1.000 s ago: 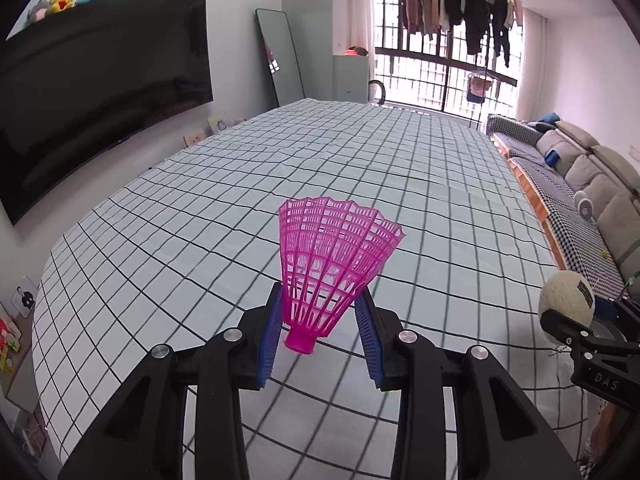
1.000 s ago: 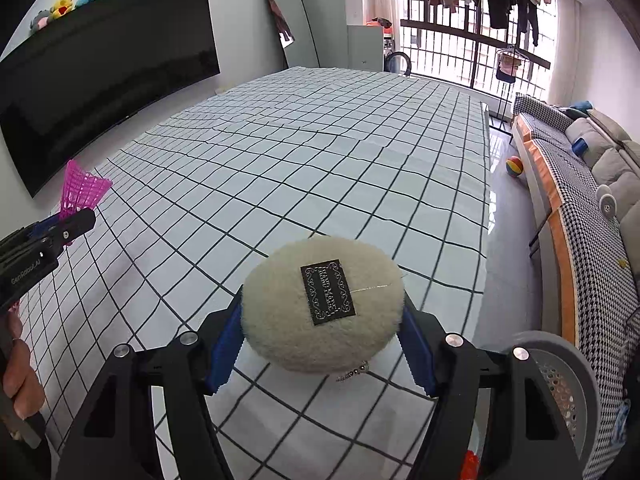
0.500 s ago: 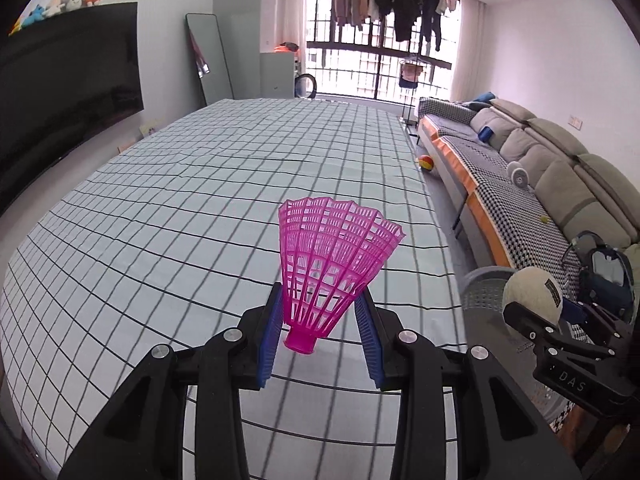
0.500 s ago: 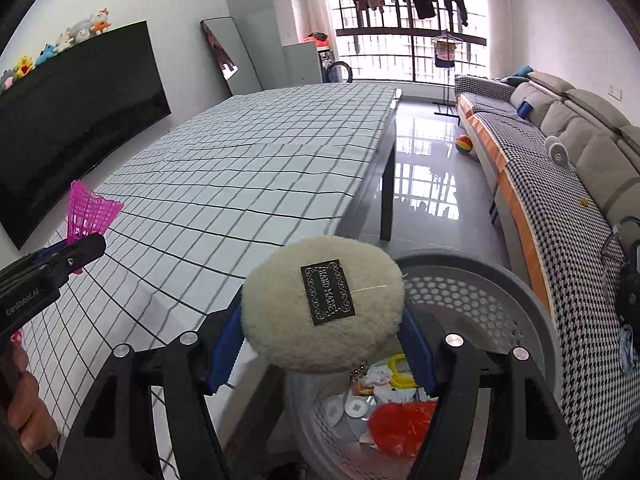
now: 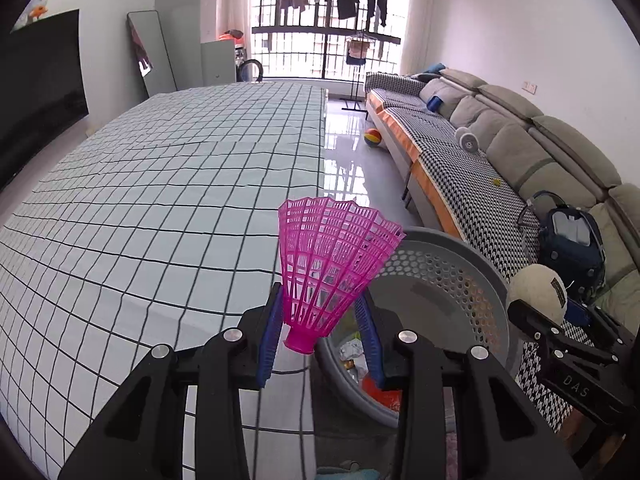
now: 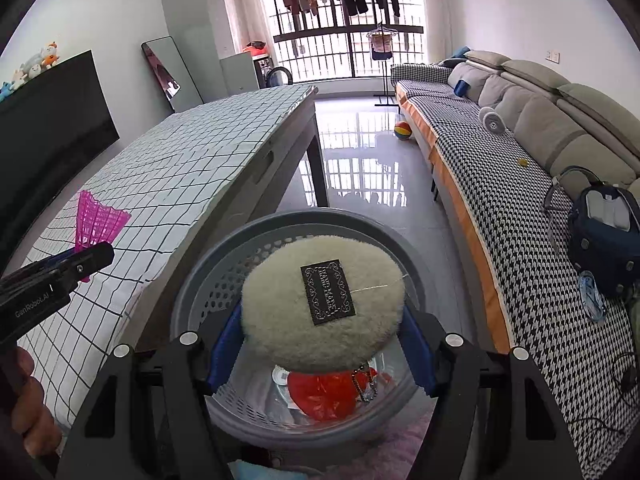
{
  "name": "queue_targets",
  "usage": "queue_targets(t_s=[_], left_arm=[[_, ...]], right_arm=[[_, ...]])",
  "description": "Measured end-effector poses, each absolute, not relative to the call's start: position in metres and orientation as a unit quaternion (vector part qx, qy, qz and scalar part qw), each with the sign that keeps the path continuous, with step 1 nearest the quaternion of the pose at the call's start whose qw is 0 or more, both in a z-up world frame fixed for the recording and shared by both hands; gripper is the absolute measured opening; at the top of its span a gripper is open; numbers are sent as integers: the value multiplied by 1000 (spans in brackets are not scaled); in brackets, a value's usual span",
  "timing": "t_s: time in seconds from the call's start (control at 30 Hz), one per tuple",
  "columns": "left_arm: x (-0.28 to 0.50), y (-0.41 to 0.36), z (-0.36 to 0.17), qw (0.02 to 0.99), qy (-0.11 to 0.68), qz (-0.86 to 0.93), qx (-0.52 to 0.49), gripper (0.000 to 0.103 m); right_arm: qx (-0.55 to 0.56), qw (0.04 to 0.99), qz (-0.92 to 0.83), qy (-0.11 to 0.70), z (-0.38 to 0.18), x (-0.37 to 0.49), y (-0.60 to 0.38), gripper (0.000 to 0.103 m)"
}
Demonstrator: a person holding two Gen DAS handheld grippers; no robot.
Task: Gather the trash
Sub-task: 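Carry the shuttlecock and fluffy ball over the grey basket with both grippers, then open both grippers to drop the shuttlecock and ball into the basket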
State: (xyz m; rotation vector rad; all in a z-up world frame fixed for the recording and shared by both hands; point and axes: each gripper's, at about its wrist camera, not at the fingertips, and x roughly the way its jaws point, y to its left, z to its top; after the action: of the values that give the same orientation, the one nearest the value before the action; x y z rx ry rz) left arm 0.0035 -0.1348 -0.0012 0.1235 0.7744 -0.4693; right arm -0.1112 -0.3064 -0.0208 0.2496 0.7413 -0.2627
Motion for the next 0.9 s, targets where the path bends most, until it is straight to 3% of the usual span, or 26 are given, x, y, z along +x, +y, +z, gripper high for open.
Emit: queue_targets(t_s=[0.67,0.8,0.9], left_arm=[[17,-181,-34,872,414,-242,99,40],[16,-182,-33,875,409,-240,100,62],[15,-182,-32,877,406,-237,101,66]], right_arm=[[116,902,-115,400,-55,-89,-323,68],[110,904,-116,397,-54,-86,-324,74],[109,905,-120,393,-52,-86,-324,77]])
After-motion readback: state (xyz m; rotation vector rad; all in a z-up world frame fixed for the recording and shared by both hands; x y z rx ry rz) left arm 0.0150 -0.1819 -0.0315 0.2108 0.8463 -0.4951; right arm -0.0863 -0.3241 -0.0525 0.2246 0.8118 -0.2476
